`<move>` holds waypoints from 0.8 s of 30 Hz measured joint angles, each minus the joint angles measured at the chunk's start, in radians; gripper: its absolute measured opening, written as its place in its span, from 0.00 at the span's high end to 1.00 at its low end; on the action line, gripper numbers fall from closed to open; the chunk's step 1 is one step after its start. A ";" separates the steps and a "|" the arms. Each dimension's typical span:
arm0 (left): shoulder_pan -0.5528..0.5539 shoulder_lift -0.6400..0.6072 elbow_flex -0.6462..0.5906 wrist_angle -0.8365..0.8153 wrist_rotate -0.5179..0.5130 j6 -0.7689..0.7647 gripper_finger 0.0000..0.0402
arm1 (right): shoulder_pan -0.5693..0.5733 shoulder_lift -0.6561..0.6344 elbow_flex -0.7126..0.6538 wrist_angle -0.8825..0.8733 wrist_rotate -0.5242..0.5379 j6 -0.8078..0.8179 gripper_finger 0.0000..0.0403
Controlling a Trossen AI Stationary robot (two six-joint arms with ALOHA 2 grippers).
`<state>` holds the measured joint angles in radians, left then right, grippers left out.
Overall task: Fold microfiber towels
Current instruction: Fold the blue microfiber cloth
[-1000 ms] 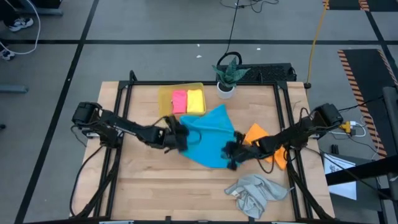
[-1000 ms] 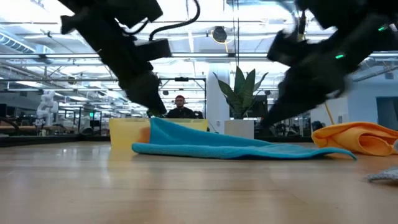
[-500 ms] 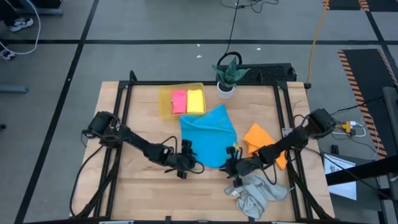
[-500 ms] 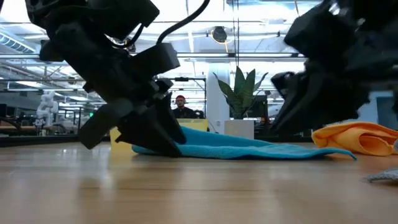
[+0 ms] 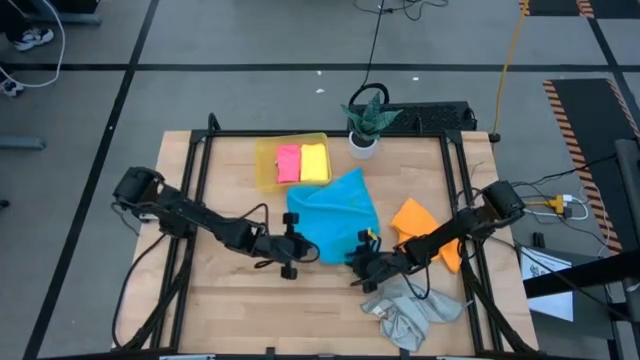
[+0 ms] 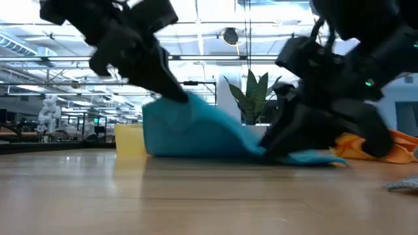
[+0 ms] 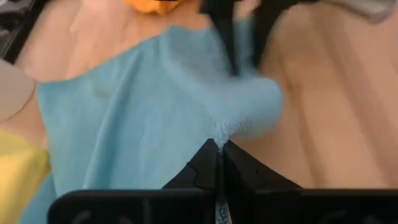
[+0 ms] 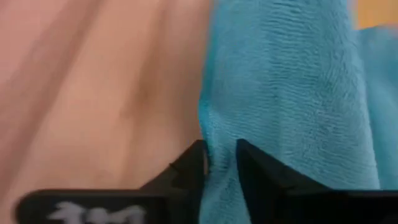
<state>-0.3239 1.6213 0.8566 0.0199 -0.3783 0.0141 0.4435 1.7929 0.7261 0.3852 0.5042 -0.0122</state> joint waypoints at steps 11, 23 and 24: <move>-0.023 -0.037 -0.001 -0.095 0.050 0.003 0.82 | 0.028 -0.176 0.001 -0.056 -0.227 0.137 0.98; -0.051 -0.037 0.000 -0.094 0.208 0.023 0.38 | 0.013 -0.137 0.000 -0.053 -0.348 0.284 1.00; -0.063 -0.037 0.000 -0.091 0.214 0.046 0.38 | 0.007 -0.137 0.000 -0.051 -0.331 0.287 1.00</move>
<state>-0.3868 1.5845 0.8562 -0.0707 -0.1638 0.0598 0.4507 1.6562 0.7261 0.3341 0.1728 0.2748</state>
